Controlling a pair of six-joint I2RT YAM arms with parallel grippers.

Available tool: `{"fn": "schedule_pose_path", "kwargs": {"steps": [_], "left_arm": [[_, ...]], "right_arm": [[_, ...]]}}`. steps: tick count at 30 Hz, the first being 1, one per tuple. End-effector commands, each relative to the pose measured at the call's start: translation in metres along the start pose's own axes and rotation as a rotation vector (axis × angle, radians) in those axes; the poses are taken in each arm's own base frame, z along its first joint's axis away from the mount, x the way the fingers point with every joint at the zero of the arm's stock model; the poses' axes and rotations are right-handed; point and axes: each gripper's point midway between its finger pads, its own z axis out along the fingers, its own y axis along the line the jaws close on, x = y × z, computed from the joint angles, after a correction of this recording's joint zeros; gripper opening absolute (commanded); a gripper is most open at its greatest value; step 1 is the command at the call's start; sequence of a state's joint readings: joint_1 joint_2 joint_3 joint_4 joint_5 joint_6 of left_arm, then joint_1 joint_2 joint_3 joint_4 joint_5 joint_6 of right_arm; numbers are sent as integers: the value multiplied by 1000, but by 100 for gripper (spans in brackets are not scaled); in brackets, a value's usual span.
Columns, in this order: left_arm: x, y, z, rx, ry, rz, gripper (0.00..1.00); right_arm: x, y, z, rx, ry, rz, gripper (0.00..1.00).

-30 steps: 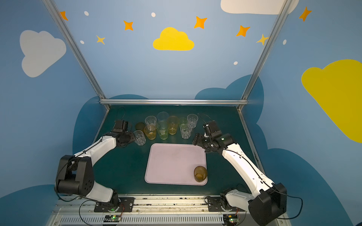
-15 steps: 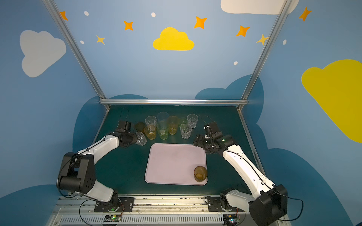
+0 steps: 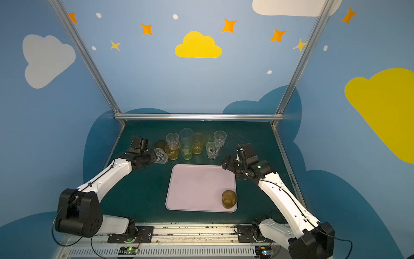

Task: Place the glasses into the tray
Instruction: 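Grasp the clear faceted glass with the left gripper and carry it toward the tray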

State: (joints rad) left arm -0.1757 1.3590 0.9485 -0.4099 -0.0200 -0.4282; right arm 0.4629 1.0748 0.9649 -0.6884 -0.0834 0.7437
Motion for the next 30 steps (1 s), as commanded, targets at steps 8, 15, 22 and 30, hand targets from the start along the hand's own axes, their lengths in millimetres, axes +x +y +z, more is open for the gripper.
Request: {"fn": "schedule_pose_path", "kwargs": {"steps": [8,15,22,30], "left_arm": [[29,-49,-64,156,-28,93,4],[61,-66,-88,185,10,191,4],[97,-83,-95,191,84,299,4],[143,-72,-97,105,222,397,4]], "right_arm": [[17,-20,-1,-40,-29,28,86],[23,-30,1,-60,-55,36,86],[27,-40,5,-55,-67,24,86],[33,-44,10,-76,-70,16,86]]}}
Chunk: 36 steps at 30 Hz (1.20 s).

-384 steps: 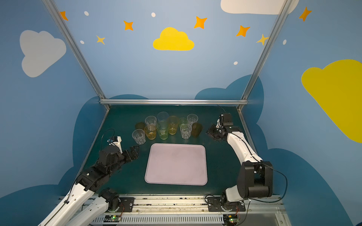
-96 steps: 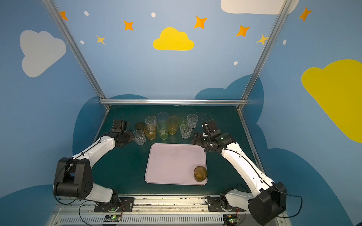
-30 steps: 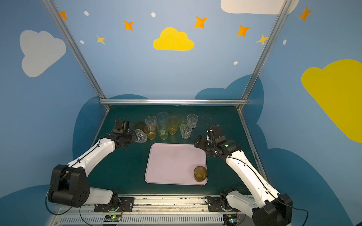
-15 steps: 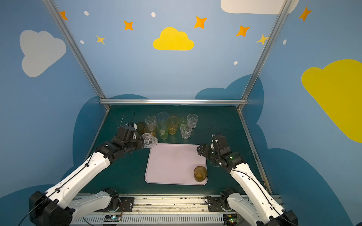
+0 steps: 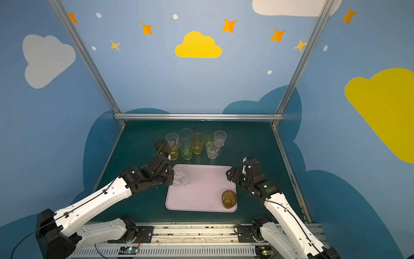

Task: Place the glasses into the tray
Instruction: 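Grasp the clear faceted glass with the left gripper and carry it toward the tray, then lower the clear glass onto the tray's edge nearest the left gripper and release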

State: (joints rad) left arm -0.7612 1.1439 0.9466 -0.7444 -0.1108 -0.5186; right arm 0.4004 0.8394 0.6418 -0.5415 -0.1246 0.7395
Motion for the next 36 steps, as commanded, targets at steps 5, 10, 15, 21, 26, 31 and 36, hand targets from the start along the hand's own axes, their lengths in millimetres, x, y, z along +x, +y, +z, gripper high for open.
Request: {"fn": "schedule_pose_path", "kwargs": {"steps": [5,10,15,21,26,31,36], "left_arm": [[34,19,-4,-110,108,-9,4],[50,28,-2,-146,152,-18,4],[64,33,5,-158,192,-33,4],[76,38,15,-172,226,-39,4],[80,38,21,-178,238,-42,4],[83,38,26,-182,248,-39,5],[86,40,32,-196,265,-39,23]], "right_arm": [[-6,2,-4,-25,-43,-31,86],[-7,0,-4,-17,-45,-38,86],[-7,-3,-1,-4,-38,-38,86],[-7,-5,2,1,-35,-28,86],[-5,-7,6,1,-25,-15,86],[-3,-8,8,0,-13,-5,86],[-2,-9,7,-3,-13,-3,86]]}}
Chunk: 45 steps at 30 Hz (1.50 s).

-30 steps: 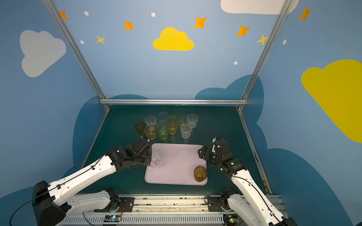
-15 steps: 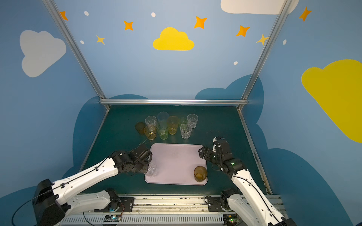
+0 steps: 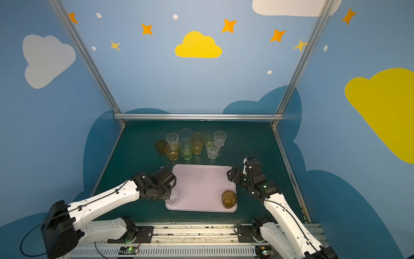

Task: Place the glasses into the tray
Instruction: 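Lower the clear glass onto the tray's edge nearest the left gripper and release, then reach the right gripper to a clear faceted glass at the cluster's near edge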

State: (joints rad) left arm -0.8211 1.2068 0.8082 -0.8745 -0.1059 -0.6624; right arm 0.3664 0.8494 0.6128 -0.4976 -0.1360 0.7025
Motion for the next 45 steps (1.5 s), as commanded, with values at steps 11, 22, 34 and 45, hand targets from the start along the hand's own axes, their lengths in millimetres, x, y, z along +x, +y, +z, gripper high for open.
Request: {"fn": "schedule_pose_path", "kwargs": {"steps": [11,22,34,45], "left_arm": [[-24,-8,-24,47,-123,28,100],[-66,-10,-46,157,-310,-37,100],[-107,-39,-66,415,-479,-88,100],[-105,-43,-51,433,-463,-53,100]], "right_arm": [[3,0,-2,-17,11,22,86],[-18,21,-6,-47,1,23,86],[-50,49,21,-48,57,39,84],[-85,83,74,-77,136,45,59]]}}
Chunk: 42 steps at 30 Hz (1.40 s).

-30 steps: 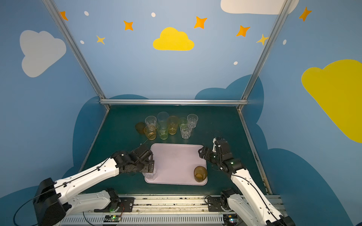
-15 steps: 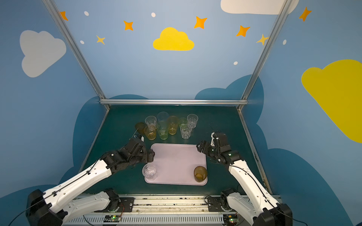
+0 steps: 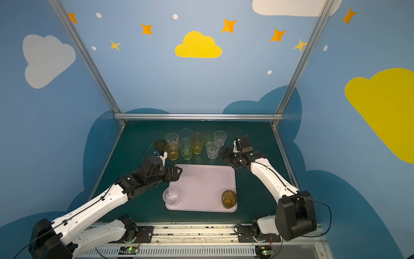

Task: Place the glasses into the tray
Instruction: 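Reach the right gripper to a clear faceted glass at the cluster's near edge, then grasp the clear faceted glass with the right gripper and lift it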

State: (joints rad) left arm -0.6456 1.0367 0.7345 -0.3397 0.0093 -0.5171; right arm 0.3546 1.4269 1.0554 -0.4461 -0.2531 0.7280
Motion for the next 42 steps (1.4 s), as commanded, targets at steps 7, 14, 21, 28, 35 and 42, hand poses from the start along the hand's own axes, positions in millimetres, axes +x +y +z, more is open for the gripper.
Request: {"fn": "schedule_pose_path", "kwargs": {"steps": [7,14,21,28,35,42], "left_arm": [[-4,-1,3,19,-34,28,100],[-6,-10,2,67,-35,34,100],[-3,-7,7,52,-23,38,100],[-3,1,13,2,-19,44,100],[-2,4,17,-27,4,55,100],[0,6,19,-40,13,57,100]], "right_arm": [[-37,17,38,26,22,-23,51],[-43,18,70,52,95,-37,36],[-43,10,84,98,112,-42,28],[-39,-1,95,142,138,-48,21],[-37,-8,93,183,149,-60,7],[-31,-14,88,212,165,-64,0]]}}
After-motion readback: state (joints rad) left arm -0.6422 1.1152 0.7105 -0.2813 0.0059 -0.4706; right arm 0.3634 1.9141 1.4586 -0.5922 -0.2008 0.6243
